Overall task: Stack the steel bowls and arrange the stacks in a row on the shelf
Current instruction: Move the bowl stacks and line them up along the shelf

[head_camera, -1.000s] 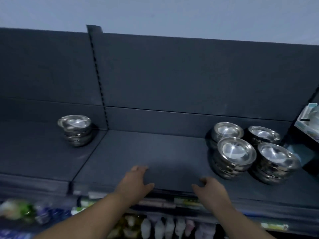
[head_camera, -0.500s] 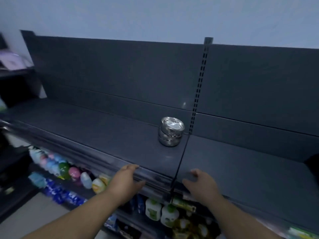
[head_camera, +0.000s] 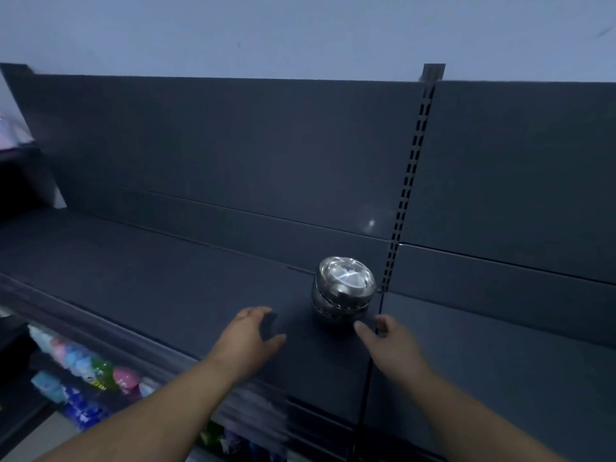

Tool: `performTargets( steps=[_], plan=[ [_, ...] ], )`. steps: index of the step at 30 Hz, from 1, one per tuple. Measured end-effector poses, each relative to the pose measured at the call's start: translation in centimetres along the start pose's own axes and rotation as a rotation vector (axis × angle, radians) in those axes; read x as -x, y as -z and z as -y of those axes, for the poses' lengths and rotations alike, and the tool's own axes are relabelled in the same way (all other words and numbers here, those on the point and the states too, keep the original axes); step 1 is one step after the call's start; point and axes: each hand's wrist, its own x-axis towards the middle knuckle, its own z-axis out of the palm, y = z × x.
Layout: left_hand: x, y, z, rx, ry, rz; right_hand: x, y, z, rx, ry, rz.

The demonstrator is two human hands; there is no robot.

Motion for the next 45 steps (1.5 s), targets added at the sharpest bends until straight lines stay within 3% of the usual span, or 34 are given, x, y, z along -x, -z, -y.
performTargets(
  steps=[7,16,25,36,45],
  plan=[
    [-6.3,-1.1,-0.4,0.039,-0.095,0.072,-3.5,-0.3,1.9,-0.066,-0.058,-0.114],
    [-13.8,-1.4,0.0,0.226,-0.357,0.378,-4.8,-4.0,3.2,-0.228,-0.132,-0.112],
    [-16.9,-2.5,1.2,0.53,-0.421,0.578,-4.1,-7.1,5.5,-0.603,-0.198,-0.181],
    [-10.9,-4.5,-4.0,0.712,-0.522,0.686,2.4,-3.2,2.4,-0.684,-0.147,-0.344],
    [3.4,-10.0,-14.3,0.672,-0.564,0.794,15.4,7.0,-6.6,-0.698,-0.148,-0.448]
  ],
)
